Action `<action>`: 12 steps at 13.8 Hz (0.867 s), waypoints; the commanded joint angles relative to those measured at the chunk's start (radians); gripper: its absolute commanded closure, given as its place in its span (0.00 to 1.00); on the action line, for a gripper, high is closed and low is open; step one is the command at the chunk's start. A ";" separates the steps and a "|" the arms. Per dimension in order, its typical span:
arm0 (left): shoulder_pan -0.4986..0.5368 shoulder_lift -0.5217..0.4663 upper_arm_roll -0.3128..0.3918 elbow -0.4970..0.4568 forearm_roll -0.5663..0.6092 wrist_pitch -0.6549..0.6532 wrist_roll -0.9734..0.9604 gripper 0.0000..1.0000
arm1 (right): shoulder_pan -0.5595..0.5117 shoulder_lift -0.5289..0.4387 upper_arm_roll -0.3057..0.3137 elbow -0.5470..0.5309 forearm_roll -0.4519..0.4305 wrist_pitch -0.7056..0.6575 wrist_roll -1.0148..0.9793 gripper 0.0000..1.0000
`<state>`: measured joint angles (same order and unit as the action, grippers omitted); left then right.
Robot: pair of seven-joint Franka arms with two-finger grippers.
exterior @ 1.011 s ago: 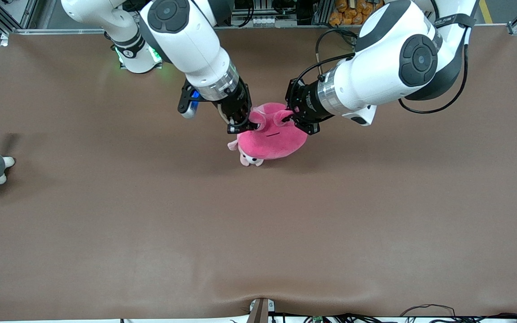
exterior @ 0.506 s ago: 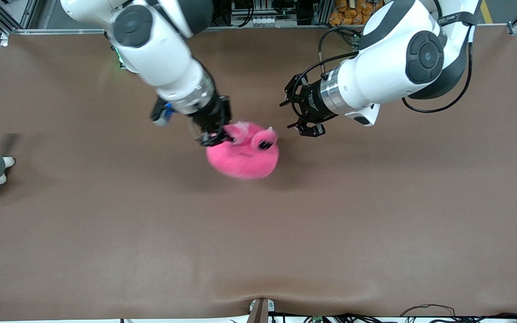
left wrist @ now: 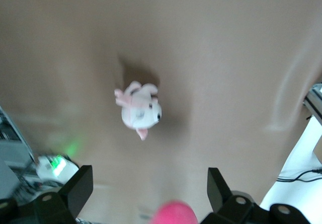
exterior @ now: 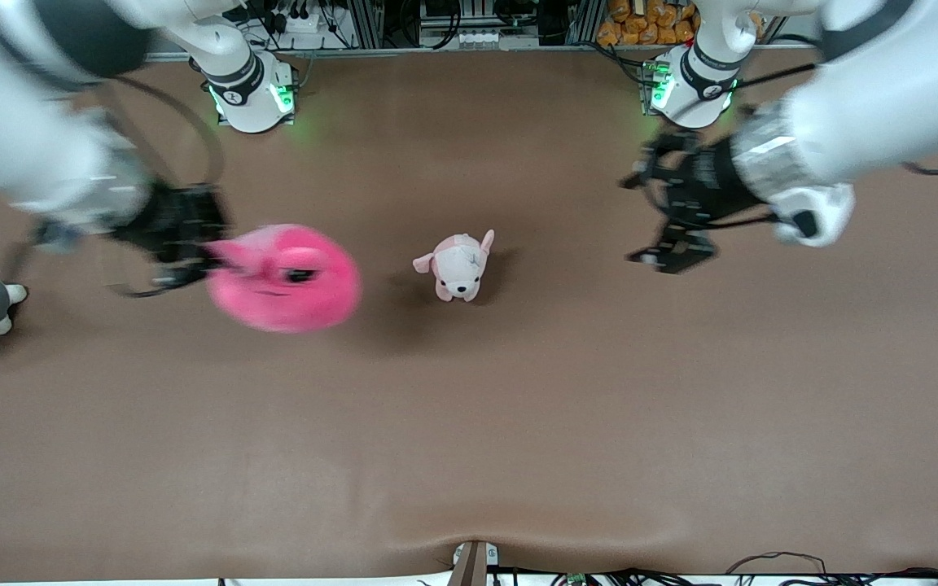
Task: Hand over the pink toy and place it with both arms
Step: 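Close the right gripper on the pink toy and open the left gripper, then set the pink toy down with the right gripper while the left gripper withdraws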
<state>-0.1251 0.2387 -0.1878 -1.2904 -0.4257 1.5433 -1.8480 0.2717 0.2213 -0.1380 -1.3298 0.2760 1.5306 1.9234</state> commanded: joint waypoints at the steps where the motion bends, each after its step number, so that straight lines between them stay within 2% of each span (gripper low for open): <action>1: 0.057 -0.018 -0.008 -0.010 0.108 -0.032 0.243 0.00 | -0.233 -0.013 0.025 -0.012 0.102 -0.065 -0.282 1.00; 4: 0.062 -0.016 -0.007 -0.013 0.313 -0.125 0.581 0.00 | -0.507 0.022 0.026 -0.031 0.176 -0.150 -0.706 1.00; 5: 0.064 -0.015 -0.007 -0.018 0.365 -0.156 0.689 0.00 | -0.564 0.041 0.026 -0.046 0.208 -0.161 -0.787 1.00; 8: 0.097 -0.021 -0.007 -0.017 0.452 -0.187 0.910 0.00 | -0.592 0.068 0.026 -0.058 0.227 -0.138 -0.880 1.00; 10: 0.117 -0.045 -0.007 -0.017 0.455 -0.187 1.013 0.00 | -0.605 0.157 0.026 -0.061 0.232 -0.089 -0.932 1.00; 12: 0.120 -0.061 -0.005 -0.018 0.467 -0.181 1.168 0.00 | -0.614 0.283 0.026 -0.065 0.284 -0.026 -1.012 1.00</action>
<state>-0.0091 0.2181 -0.1894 -1.2966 0.0119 1.3712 -0.8000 -0.3259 0.3789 -0.1167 -1.4144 0.4991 1.4678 0.9893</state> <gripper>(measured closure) 0.000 0.899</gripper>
